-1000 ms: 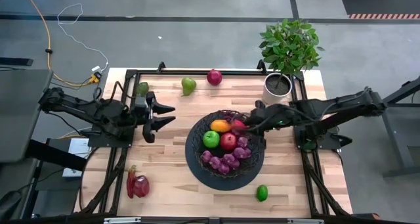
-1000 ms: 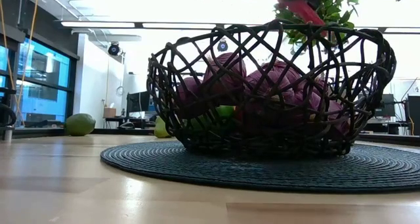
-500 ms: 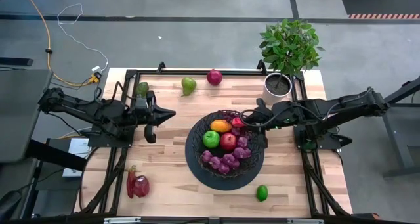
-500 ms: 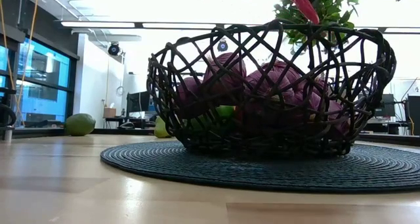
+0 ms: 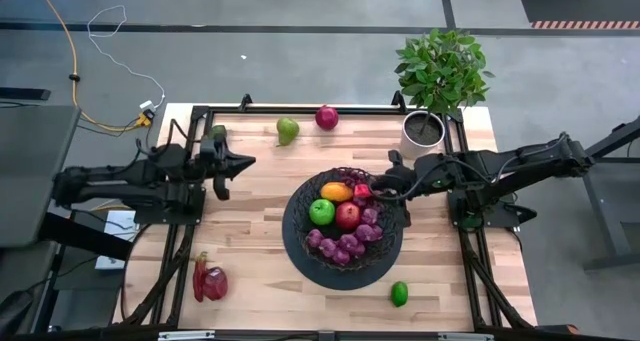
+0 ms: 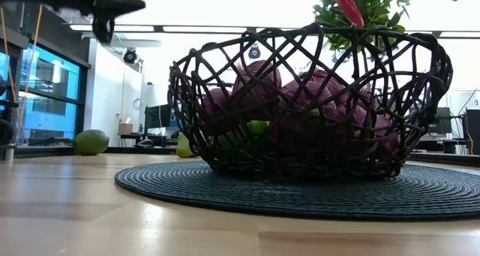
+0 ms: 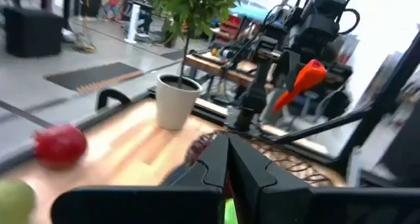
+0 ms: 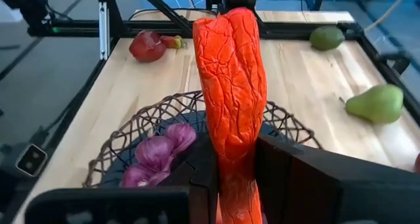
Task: Build produce basket
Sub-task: Put the orange carrot into the basket
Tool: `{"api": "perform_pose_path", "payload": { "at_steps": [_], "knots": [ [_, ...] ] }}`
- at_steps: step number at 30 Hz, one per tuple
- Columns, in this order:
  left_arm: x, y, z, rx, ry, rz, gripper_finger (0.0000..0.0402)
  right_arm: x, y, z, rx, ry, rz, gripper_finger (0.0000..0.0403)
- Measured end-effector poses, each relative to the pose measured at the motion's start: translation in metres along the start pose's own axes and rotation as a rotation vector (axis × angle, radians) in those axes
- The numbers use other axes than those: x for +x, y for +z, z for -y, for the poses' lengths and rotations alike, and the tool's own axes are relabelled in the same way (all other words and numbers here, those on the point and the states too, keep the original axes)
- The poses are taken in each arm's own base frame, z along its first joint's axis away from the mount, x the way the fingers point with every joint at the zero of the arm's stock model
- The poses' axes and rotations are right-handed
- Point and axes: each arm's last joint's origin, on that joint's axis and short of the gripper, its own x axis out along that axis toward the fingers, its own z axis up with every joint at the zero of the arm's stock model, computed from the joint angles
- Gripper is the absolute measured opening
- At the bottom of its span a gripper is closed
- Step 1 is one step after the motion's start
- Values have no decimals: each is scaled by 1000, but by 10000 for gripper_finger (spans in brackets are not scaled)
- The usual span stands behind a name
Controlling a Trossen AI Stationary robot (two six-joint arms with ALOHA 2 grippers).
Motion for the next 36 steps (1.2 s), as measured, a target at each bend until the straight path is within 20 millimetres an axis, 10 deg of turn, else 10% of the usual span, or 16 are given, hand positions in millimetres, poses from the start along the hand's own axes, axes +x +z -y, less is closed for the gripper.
{"api": "perform_pose_path", "payload": {
  "at_steps": [9,36],
  "knots": [
    [-4,-42,-12,-150,-54,47,0,8,-7,-15,-156,142,-68,53],
    [-4,-44,-10,-7,-8,70,0,73,-82,-59,-946,356,-621,53]
  ]
}}
